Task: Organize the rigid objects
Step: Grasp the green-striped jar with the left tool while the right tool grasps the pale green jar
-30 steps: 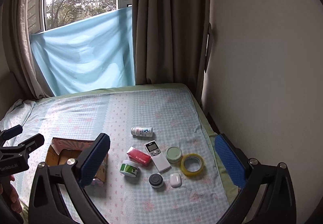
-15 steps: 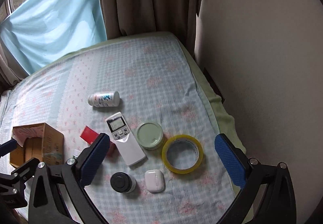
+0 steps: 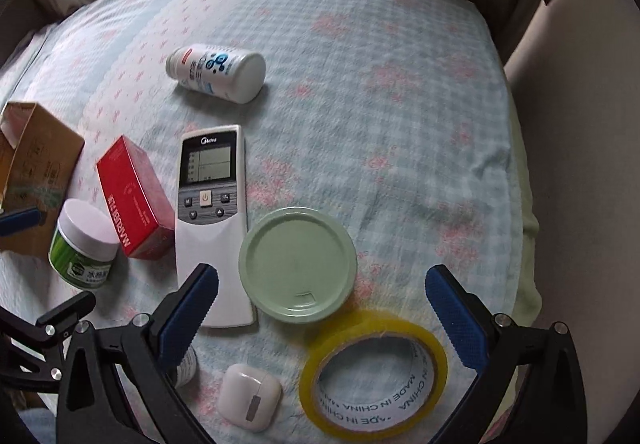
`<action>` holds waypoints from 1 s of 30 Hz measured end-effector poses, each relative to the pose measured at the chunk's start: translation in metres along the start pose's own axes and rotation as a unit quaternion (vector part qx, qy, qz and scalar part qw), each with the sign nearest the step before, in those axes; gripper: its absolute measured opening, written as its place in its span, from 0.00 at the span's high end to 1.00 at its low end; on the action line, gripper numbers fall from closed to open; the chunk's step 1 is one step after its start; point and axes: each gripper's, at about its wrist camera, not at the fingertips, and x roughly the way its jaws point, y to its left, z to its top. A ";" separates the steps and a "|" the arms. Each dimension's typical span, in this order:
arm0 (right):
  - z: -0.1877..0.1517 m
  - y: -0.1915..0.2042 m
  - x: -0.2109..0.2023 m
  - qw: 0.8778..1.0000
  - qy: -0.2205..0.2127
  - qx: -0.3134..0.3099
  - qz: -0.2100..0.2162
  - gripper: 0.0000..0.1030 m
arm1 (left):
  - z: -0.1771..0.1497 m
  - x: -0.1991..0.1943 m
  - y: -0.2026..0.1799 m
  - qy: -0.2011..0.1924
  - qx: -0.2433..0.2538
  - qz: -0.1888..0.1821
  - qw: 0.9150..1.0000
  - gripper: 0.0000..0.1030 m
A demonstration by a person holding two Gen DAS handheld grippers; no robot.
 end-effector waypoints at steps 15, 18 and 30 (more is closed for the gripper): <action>0.003 0.013 0.043 0.994 0.044 -0.096 0.013 0.05 | 0.001 0.037 0.013 0.023 0.007 0.013 1.000 0.15; 0.006 0.008 0.045 0.993 0.051 -0.102 0.022 0.08 | 0.000 0.044 0.015 0.036 0.007 0.003 0.999 0.28; 0.022 0.017 0.057 0.992 0.074 -0.094 0.033 0.23 | -0.002 0.042 0.024 0.039 0.018 -0.013 0.999 0.34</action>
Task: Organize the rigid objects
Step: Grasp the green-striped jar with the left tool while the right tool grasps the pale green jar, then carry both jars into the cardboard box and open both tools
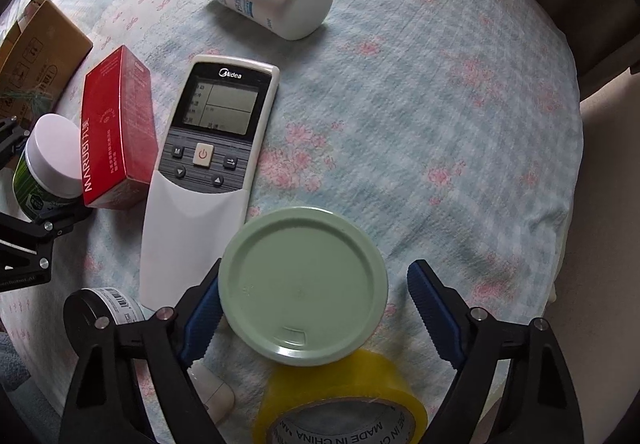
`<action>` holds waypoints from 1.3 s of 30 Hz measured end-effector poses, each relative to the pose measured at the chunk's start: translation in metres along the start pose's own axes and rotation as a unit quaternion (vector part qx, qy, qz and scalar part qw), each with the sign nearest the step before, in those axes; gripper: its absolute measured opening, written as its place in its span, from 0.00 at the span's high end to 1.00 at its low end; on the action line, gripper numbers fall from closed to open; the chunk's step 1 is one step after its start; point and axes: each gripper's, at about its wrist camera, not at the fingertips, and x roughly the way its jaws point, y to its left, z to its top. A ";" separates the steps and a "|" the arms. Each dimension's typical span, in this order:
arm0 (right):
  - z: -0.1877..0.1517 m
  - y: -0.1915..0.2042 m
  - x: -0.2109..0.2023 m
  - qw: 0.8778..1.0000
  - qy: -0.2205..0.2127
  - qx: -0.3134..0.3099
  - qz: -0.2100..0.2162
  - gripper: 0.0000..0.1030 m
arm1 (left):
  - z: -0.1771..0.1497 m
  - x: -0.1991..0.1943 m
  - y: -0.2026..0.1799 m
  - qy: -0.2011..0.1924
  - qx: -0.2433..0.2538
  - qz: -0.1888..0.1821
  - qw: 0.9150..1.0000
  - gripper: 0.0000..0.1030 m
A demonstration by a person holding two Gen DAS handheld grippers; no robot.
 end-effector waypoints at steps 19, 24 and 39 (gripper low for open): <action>0.000 0.002 -0.018 0.994 -0.042 0.092 0.032 0.34 | -0.014 -0.041 0.021 -0.021 -0.033 -0.036 0.999 0.34; 0.001 0.027 -0.039 0.993 -0.060 0.102 0.012 0.34 | -0.014 -0.076 0.030 -0.044 -0.047 -0.057 0.996 0.34; 0.000 0.058 -0.211 0.982 -0.147 0.113 0.025 0.34 | -0.021 -0.199 0.109 -0.155 -0.072 -0.073 0.983 0.34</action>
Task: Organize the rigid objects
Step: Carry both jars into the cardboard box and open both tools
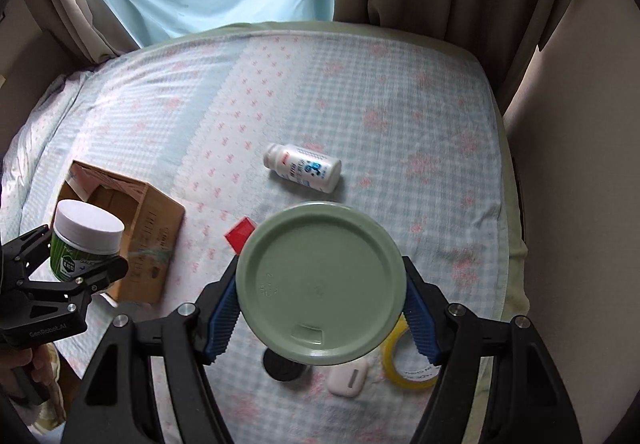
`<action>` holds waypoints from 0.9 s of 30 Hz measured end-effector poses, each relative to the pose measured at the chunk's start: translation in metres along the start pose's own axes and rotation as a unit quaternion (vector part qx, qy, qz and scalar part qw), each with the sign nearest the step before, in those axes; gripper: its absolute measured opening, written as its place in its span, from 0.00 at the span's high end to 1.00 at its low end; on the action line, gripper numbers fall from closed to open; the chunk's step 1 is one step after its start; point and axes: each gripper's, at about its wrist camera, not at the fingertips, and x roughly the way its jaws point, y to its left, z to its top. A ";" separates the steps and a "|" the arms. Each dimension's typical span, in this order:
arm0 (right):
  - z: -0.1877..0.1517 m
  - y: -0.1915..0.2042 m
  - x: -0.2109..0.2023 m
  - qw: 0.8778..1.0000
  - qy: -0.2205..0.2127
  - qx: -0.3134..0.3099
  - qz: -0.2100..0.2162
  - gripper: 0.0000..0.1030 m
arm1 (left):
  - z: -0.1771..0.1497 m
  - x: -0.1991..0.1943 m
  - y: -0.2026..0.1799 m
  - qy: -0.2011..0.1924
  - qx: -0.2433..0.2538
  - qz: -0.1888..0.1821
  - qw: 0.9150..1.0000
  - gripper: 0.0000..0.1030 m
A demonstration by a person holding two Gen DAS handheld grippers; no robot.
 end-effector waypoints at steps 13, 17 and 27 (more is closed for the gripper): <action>0.011 0.196 -0.003 0.998 -0.012 0.026 0.057 0.34 | -0.009 -0.050 0.171 -0.003 0.020 0.022 1.000 0.34; 0.017 0.243 0.021 0.996 0.004 0.041 0.081 0.34 | -0.010 -0.040 0.221 0.009 0.021 0.030 0.999 0.34; 0.010 0.308 0.102 0.996 0.049 0.031 0.064 0.34 | -0.010 0.034 0.290 0.065 0.052 0.028 0.996 0.34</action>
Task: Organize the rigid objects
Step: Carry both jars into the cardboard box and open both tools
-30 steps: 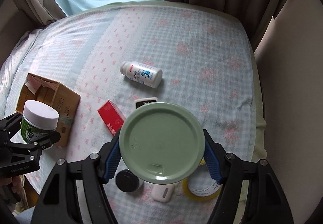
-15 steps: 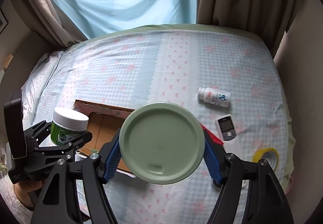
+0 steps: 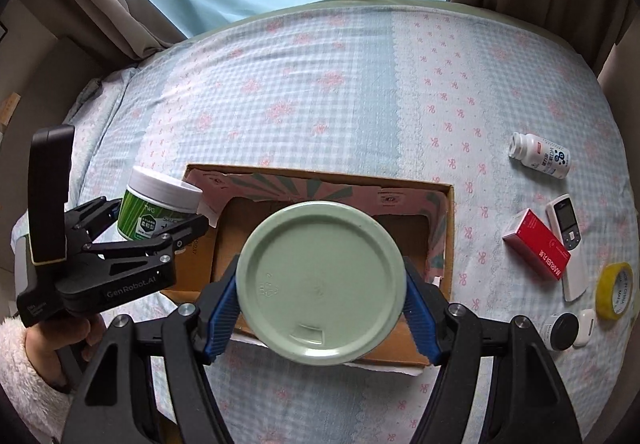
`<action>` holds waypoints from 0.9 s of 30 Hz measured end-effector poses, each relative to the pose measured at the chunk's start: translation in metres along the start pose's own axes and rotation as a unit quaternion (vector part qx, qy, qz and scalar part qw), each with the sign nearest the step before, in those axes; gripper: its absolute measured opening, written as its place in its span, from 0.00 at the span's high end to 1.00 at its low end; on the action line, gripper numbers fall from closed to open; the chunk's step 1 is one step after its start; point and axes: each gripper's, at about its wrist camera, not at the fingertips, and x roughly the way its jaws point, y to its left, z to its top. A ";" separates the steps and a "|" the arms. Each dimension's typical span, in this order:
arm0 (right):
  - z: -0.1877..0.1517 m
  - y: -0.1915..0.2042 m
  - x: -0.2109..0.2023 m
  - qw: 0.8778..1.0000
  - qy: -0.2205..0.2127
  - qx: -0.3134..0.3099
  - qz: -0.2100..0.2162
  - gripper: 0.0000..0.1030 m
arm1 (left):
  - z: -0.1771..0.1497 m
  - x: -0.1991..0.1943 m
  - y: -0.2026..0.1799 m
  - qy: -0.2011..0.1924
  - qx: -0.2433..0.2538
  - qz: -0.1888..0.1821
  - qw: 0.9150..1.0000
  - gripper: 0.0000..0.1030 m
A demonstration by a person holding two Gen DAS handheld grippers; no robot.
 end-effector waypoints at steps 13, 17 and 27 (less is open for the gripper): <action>-0.019 -0.004 0.089 0.995 0.056 -0.051 -0.067 0.34 | -0.004 0.077 -0.025 0.045 0.110 0.000 0.993 0.34; -0.017 -0.007 0.098 0.994 0.062 -0.063 -0.067 0.34 | 0.000 0.085 -0.030 0.052 0.123 -0.001 0.991 0.34; -0.018 -0.012 0.112 0.993 0.086 -0.082 -0.022 0.05 | 0.011 0.078 -0.029 0.057 0.122 -0.046 0.990 0.00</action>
